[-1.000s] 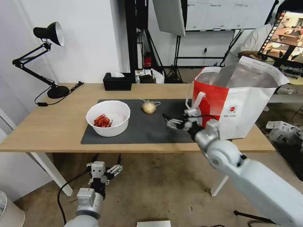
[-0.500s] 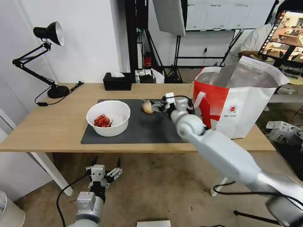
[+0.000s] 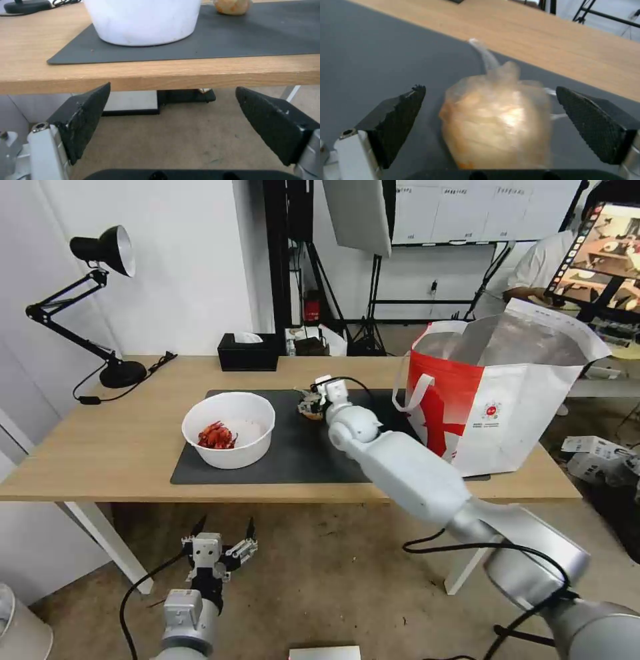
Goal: Pick up the trash from the table and place it into the takeout bag.
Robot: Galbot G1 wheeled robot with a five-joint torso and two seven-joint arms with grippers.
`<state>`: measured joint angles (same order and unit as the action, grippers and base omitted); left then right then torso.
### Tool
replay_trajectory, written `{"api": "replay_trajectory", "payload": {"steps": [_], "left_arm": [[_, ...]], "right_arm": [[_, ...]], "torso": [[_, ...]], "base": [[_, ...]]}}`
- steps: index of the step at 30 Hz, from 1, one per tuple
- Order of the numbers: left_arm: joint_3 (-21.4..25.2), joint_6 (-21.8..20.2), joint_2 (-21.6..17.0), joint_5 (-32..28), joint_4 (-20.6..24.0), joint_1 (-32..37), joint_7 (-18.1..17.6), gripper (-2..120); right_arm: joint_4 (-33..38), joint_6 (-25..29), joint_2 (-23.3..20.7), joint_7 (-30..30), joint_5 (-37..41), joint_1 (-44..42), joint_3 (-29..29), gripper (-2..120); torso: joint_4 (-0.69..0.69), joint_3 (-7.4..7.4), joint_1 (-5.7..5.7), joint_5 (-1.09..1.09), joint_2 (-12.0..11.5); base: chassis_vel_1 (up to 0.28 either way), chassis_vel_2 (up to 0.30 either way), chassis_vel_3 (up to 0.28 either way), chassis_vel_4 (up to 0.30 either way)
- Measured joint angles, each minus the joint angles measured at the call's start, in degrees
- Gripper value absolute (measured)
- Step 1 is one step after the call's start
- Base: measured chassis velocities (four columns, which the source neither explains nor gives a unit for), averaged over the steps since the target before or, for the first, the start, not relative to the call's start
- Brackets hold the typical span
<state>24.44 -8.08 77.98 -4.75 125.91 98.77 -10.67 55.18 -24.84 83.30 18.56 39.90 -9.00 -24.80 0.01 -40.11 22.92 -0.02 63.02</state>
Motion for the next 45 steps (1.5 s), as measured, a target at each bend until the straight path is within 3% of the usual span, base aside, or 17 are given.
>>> {"api": "replay_trajectory", "payload": {"steps": [12, 18, 20, 29, 32, 35, 39, 42, 43, 45], "left_arm": [[0.47, 0.66, -0.1, -0.29, -0.05, 0.13, -0.04, 100], [0.46, 0.7, -0.33, -0.36, -0.09, 0.02, -0.08, 100], [0.41, 0.71, -0.4, -0.41, -0.19, -0.13, -0.09, 100], [0.21, 0.73, -0.8, -0.7, -0.5, -0.78, -0.11, 100], [0.23, 0.73, -1.09, -1.04, -0.48, -0.89, -0.16, 100], [0.48, 0.73, -1.6, -1.36, 0.06, -0.78, -0.23, 100], [0.82, 0.78, -1.79, -1.43, 0.64, -0.17, -0.25, 100], [1.42, 1.3, -1.38, -1.41, 1.48, 1.04, -0.32, 100], [1.42, 1.3, -1.38, -1.41, 1.48, 1.04, -0.32, 100], [1.41, 1.34, -1.32, -1.41, 2.13, 1.13, -0.4, 100]], "right_arm": [[-3.28, -2.88, 3.05, 1.85, -2.67, -0.98, 1.67, 99], [-2.92, -2.88, 3.18, 3.74, -2.75, -1.33, 1.87, 82], [-2.24, -3.24, 2.76, 4.73, -2.52, -1.46, 1.89, 70], [0.97, -3.97, 0.46, 6.59, -0.61, -2.07, 1.75, 40], [4.33, -3.92, -1.27, 7.79, 0.9, -2.78, 1.47, 30], [13.63, -3.35, -6.59, 10.03, 3.76, -4.46, 0.59, 16], [22.03, -2.23, -11.03, 11.65, 4.46, -6.34, 0.61, 10], [31.53, 4.79, -17.34, 9.93, -1.06, -9.02, 0.75, 7], [31.53, 4.79, -17.34, 9.93, -1.06, -9.02, 0.75, 7], [37.81, 8.33, -22.79, 7.41, -2.63, -10.98, 2.5, 7]], "torso": [[-0.01, 0.01, 0.0, 0.01, 0.01], [-0.01, 0.01, -0.01, 0.02, 0.01], [-0.01, 0.01, -0.01, 0.02, 0.01], [-0.02, 0.0, 0.0, 0.02, 0.01], [-0.01, 0.0, 0.0, 0.02, 0.0], [-0.02, 0.0, 0.0, 0.02, 0.0], [-0.03, 0.0, 0.0, 0.03, 0.0], [0.01, 0.0, 0.0, 0.04, 0.01], [0.01, 0.0, 0.0, 0.04, 0.01], [-0.01, 0.01, -0.01, 0.04, 0.01]], "base": [[0.0, 0.0, 0.0, 0.0], [0.0, 0.0, 0.0, 0.0], [0.0, 0.0, 0.0, 0.0], [0.0, 0.0, 0.0, 0.0], [0.0, 0.0, 0.0, 0.0], [0.0, 0.0, 0.0, 0.0], [0.0, 0.0, 0.0, 0.0], [0.0, 0.0, 0.0, 0.0], [0.0, 0.0, 0.0, 0.0], [0.0, 0.0, 0.0, 0.0]]}}
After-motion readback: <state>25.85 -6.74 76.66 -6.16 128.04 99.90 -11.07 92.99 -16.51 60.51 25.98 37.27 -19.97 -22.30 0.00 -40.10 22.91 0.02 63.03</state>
